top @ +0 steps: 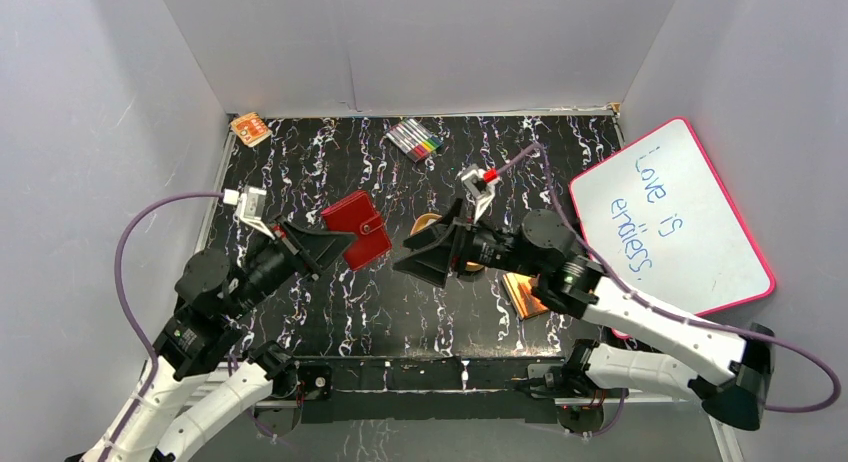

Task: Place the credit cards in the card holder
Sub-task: Close the card holder at the center of the board, then place the card holder at the center of the board.

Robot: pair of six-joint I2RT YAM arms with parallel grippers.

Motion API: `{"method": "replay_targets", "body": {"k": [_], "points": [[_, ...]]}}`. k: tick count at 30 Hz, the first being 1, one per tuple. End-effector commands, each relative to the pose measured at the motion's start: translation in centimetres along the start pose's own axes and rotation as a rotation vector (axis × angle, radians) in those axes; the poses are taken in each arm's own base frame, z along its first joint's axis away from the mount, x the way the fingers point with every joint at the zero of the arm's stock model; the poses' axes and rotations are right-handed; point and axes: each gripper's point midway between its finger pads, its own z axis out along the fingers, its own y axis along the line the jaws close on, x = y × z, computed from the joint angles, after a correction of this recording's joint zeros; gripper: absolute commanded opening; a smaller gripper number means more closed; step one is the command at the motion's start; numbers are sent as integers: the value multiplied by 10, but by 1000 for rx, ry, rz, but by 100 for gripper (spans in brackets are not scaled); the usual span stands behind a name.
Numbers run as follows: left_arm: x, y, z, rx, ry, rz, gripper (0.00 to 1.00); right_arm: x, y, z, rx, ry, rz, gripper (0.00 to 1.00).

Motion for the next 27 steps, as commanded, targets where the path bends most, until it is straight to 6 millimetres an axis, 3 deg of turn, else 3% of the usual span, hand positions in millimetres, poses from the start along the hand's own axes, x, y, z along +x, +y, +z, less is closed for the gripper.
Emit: {"method": "replay_targets", "body": {"k": [1,4,6,10,14,18,22,25,27], "points": [[20,94,-15,-540,153,71,0,-27,-47,-48,436,-47,-114,91],[47,155,-30,-875,334,122,0,-24,-86,-92,724,-33,-149,93],[62,172,-20,-911,412,145,0,-18,-104,-116,856,-12,-163,94],[67,197,18,-890,447,130,0,4,-130,-144,1010,31,-136,99],[62,236,48,-867,470,-45,0,29,-149,-157,1095,61,-74,99],[33,265,71,-854,382,-106,0,49,-160,-158,1118,110,-31,99],[16,275,104,-646,325,-262,0,64,-160,-145,1042,159,-21,99],[4,285,115,-535,285,-323,0,71,-159,-139,1001,183,-13,99],[-14,292,120,-468,221,-301,0,73,-157,-139,990,185,-3,99]]}}
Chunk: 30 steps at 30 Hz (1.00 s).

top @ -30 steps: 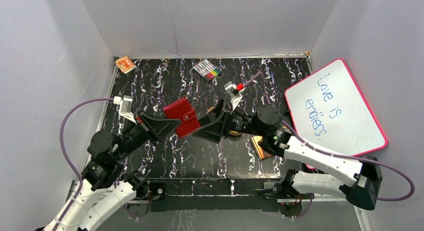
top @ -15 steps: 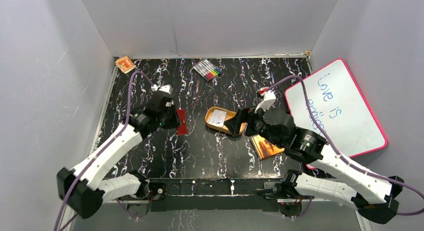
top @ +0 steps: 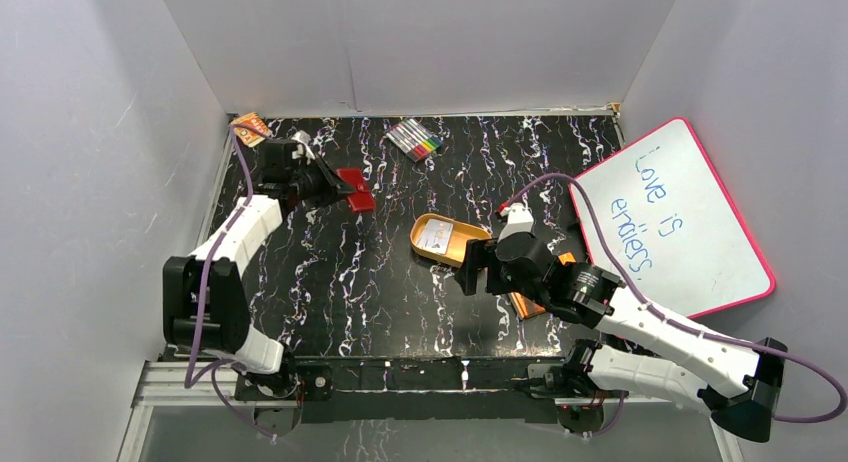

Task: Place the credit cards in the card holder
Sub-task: Place the card holder at the center of the board.

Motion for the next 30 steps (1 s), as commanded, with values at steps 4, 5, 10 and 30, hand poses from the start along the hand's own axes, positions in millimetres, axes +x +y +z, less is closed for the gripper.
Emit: {"method": "replay_targets", "body": {"k": [4,5,10,30], "points": [[-62,-17,0,298,-140,-45,0,-3,13,-11,-101,-29,40,99],[-66,-8,2,299,-145,-71,0,-2,12,-13,-110,-34,41,99],[-73,1,21,328,-129,-137,0,-3,1,-27,-111,-74,35,99],[-99,93,121,130,-200,-537,0,-27,5,-51,-129,-131,69,98]]}}
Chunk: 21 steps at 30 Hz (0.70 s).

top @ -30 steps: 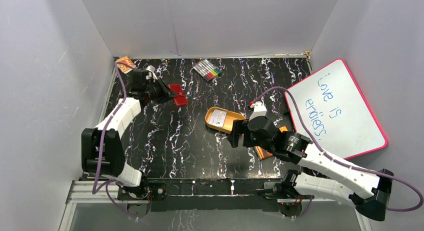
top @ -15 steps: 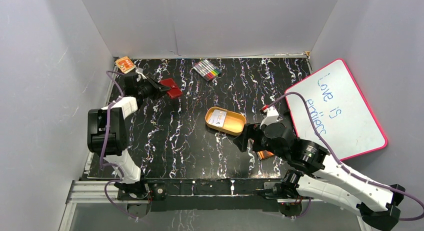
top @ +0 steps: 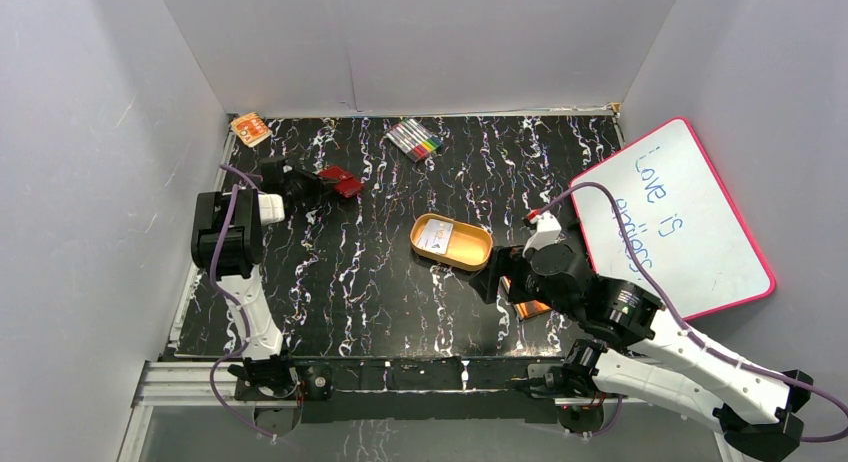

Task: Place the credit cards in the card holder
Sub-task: Place the card holder at the center of the board.

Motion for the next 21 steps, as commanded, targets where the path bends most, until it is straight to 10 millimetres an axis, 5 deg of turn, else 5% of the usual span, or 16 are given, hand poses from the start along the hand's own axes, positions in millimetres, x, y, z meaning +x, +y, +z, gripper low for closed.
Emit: {"method": "replay_targets", "body": {"k": [1,5,14,21], "points": [[-15,-16,10,47,-22,-1,0,-28,13,-10,-27,-82,26,98],[-16,-11,13,45,-29,-3,2,-28,13,-8,-24,-82,27,98],[-13,2,16,-13,-5,52,34,-37,11,-8,1,-103,-1,99],[-12,8,13,-42,-9,71,42,-34,10,-8,0,-101,1,98]]}}
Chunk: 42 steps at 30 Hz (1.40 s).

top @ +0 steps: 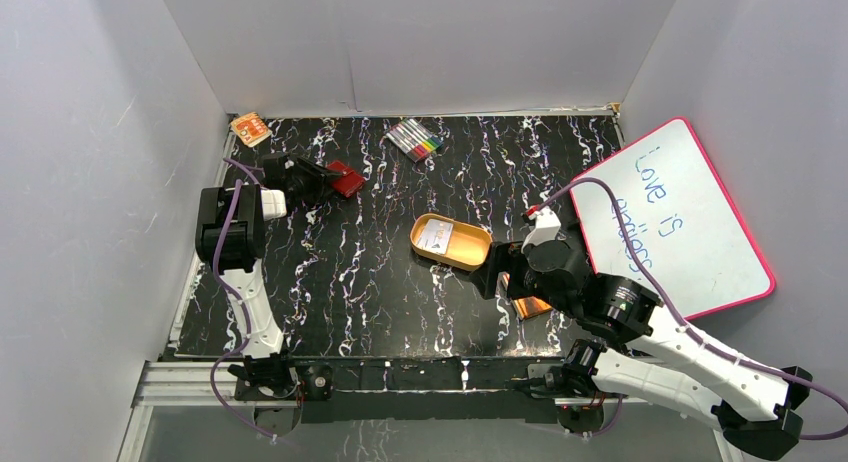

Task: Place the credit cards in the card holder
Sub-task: Place the card holder at the center of the board.

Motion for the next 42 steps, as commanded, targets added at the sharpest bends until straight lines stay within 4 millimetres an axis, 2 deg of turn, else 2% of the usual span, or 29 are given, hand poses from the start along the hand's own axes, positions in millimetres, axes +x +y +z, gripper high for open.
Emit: {"method": "replay_targets", "body": {"k": [1,10,18,29,42], "points": [[-5,4,-7,-47,-22,34,43,-22,8,-9,-25,-72,19,98],[-5,11,-13,-84,-36,55,47,-21,3,-16,-22,-82,45,98],[-4,17,-16,-115,-34,84,47,-11,-3,-15,-10,-62,54,98],[5,31,-17,-160,13,94,48,-14,3,-20,-42,-62,61,96],[7,46,-26,-237,7,132,51,-14,5,-20,-49,-58,64,95]]}}
